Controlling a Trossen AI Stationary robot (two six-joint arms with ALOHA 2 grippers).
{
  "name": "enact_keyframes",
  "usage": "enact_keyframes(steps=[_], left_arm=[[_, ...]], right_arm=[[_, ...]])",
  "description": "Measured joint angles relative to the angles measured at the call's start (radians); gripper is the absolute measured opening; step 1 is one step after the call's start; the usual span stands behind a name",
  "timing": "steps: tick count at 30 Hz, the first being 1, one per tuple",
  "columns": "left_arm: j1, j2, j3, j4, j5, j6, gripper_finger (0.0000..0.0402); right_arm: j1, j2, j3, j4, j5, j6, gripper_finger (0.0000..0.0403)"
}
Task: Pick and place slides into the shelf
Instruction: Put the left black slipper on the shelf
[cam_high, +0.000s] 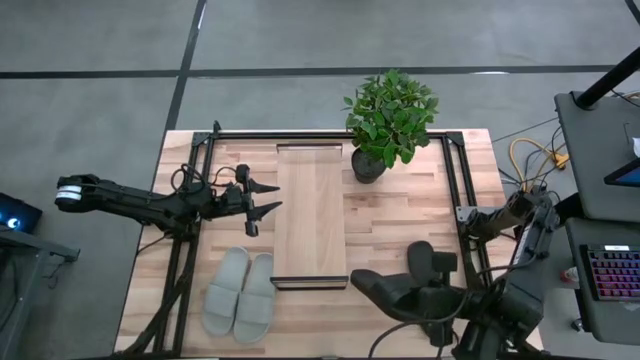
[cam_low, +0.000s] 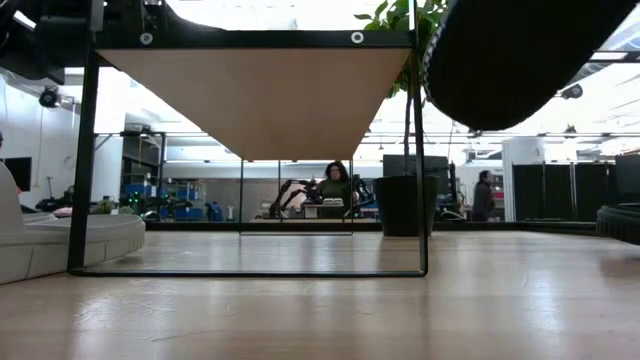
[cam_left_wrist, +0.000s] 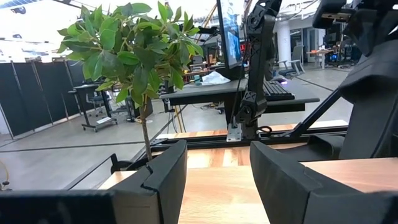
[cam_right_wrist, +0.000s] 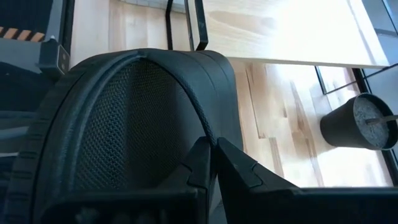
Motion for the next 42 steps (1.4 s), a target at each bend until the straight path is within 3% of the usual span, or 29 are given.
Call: enact_keyframes(steps=[7,14,20,25,29,36,42], left_arm=[[0.000,0.000,0.000,0.013,0.068,0.000,0.0162],[-0.001,0.000,0.000,0.118,0.238,0.000,0.0162],[0.000,0.000,0.000,0.121,0.240,0.001,0.0162],[0.000,0.000,0.000,0.121,0.243,0.009,0.0162],[0.000,0.000,0.000,0.122,0.299,0.077,0.0162],[-0.001,0.043,0.004,0.132,0.348,0.141,0.0162],[-0.001,0.121,0.021,0.269,0.357,0.140,0.0162]], right_arm=[[0.000,-0.035,0.000,0.000,0.016,-0.046,0.0011],[0.000,-0.076,0.018,0.000,0.094,-0.102,0.0011],[0.000,-0.098,0.048,0.000,0.156,-0.166,0.0011],[0.000,-0.103,0.076,0.001,0.264,-0.200,0.0011],[0.000,-0.104,0.079,0.000,0.408,-0.206,0.0011],[0.000,-0.104,0.070,0.044,0.585,-0.130,0.0011],[0.000,-0.102,0.067,0.070,0.617,-0.048,0.0011]])
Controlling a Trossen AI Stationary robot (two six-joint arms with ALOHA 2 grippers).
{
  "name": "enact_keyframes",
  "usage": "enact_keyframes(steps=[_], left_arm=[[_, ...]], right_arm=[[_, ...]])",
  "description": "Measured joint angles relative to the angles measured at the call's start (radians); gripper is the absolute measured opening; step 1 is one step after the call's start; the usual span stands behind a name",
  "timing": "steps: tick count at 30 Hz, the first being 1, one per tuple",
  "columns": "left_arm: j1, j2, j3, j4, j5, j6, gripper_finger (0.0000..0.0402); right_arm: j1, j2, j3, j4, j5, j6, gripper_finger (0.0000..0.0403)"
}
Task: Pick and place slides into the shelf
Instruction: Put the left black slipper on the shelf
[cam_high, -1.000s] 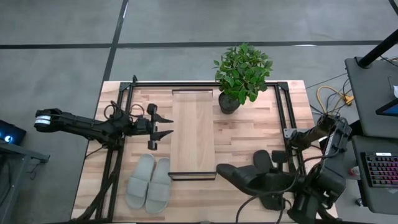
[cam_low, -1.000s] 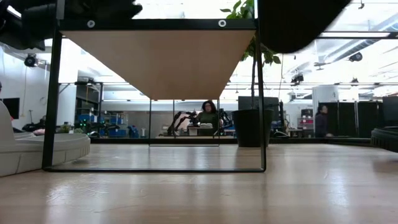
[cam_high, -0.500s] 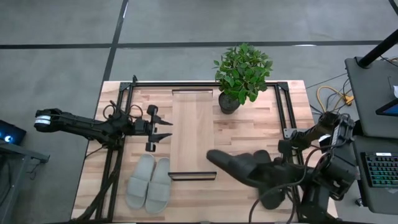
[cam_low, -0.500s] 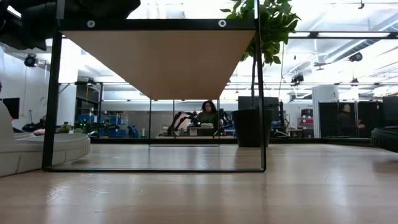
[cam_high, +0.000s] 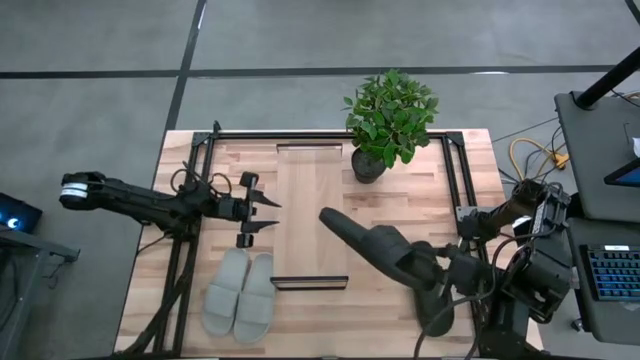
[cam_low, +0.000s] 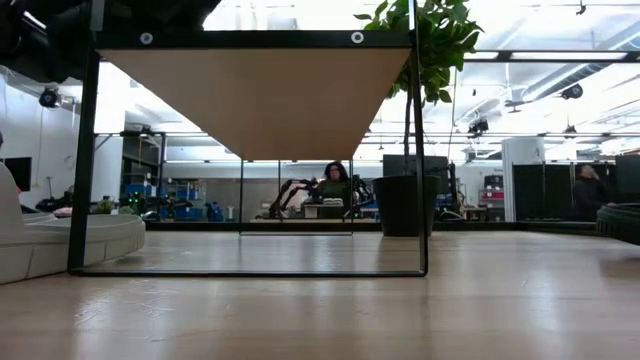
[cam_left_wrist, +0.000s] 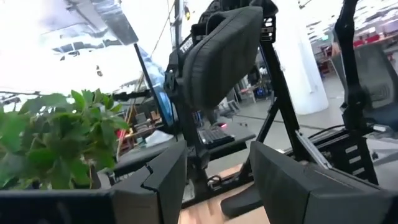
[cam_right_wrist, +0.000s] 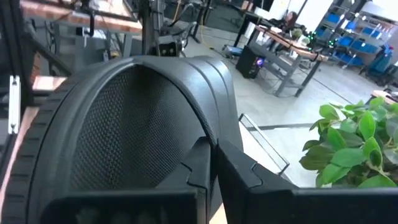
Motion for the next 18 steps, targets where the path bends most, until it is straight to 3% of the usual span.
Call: enact_keyframes(steps=[7,14,18], left_arm=[[0.000,0.090,0.081,0.023,0.062,-0.006,0.0180],[0.000,0.189,0.159,0.019,0.092,-0.005,0.0280],[0.000,0.235,0.201,0.018,0.092,0.026,0.0310]], right_arm=[[0.000,0.000,-0.001,0.063,0.015,-0.017,0.0011],[0.000,0.000,-0.001,0.155,0.015,-0.072,0.0011],[-0.002,0.000,-0.002,0.199,0.014,-0.075,0.0011]])
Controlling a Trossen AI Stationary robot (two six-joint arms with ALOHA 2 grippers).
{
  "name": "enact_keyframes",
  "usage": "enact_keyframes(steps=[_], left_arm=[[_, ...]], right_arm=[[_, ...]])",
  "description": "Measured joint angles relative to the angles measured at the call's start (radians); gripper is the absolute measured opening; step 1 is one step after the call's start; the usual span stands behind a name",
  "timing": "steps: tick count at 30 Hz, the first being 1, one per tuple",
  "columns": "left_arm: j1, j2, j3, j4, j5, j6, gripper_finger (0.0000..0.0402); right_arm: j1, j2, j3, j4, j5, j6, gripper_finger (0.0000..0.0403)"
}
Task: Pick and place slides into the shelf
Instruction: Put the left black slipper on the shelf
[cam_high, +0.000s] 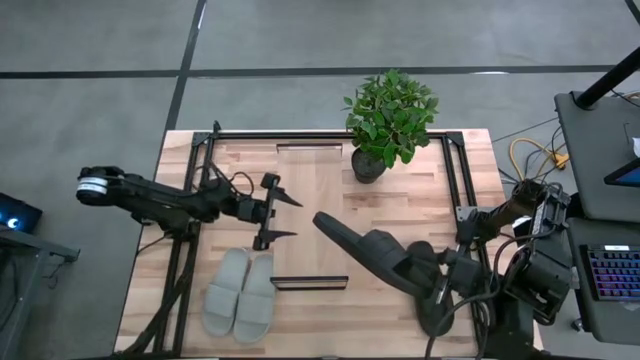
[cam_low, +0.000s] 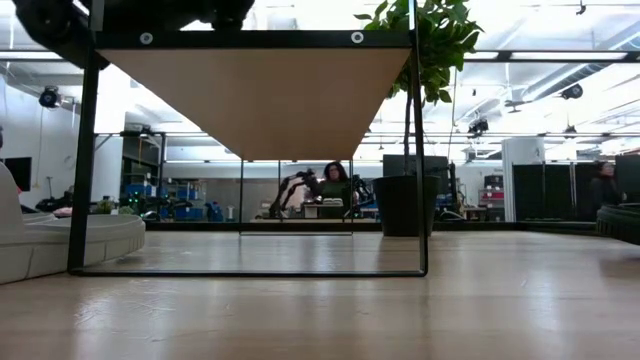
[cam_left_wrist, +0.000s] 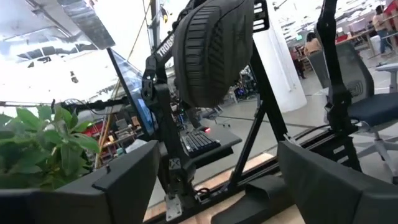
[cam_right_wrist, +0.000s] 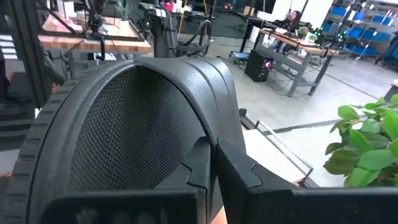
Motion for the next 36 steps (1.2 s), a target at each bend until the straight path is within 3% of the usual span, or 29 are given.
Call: enact_keyframes(steps=[10,17,36], left_arm=[[0.000,0.062,0.083,0.000,0.016,-0.041,0.0313],[-0.002,0.104,0.137,0.003,0.129,-0.095,0.0313],[-0.012,0.204,0.202,0.080,0.151,-0.165,0.0313]], right_arm=[[0.000,0.001,-0.048,0.086,-0.008,-0.011,0.0011],[-0.007,0.001,-0.059,0.139,-0.010,-0.010,0.0011],[-0.045,0.031,-0.058,0.178,-0.036,-0.007,0.0011]])
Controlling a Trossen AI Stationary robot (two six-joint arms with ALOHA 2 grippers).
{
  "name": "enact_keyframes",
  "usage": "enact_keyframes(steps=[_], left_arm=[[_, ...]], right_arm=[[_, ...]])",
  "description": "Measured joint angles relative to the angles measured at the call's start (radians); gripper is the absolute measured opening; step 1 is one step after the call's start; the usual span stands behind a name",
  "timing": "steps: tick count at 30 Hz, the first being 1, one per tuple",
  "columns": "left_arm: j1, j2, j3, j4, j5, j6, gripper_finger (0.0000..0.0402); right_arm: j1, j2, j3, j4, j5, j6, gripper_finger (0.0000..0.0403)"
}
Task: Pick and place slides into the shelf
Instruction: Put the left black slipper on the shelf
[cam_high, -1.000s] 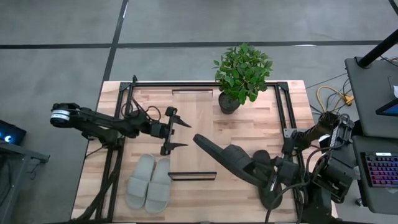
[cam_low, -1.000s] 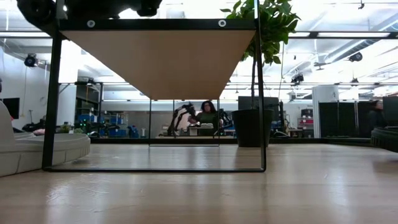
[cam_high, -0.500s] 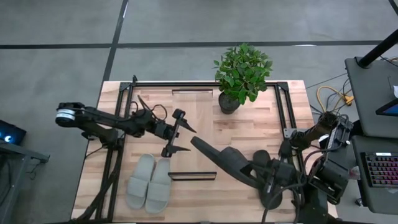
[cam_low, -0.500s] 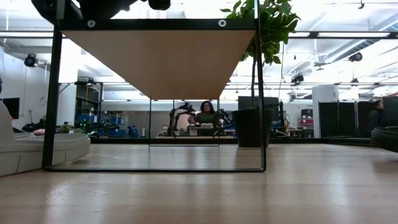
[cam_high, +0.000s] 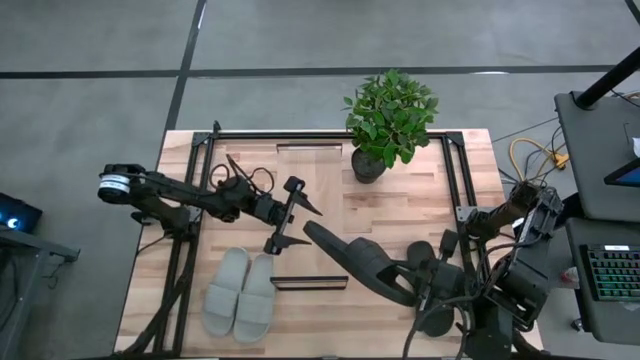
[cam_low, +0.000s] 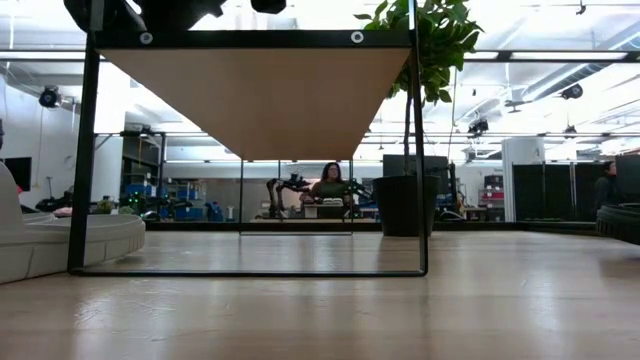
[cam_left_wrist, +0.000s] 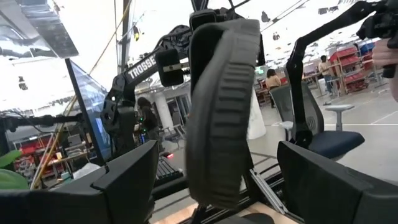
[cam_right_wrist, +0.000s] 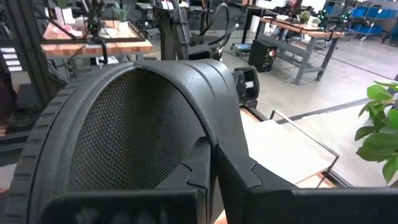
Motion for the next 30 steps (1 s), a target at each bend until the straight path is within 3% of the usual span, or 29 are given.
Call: enact_keyframes(steps=[30], left_arm=[[-0.001,0.006,0.026,0.000,0.009,-0.055,0.0303]], right_arm=[[-0.067,0.002,-0.005,0.137,-0.078,-0.091,0.0011]])
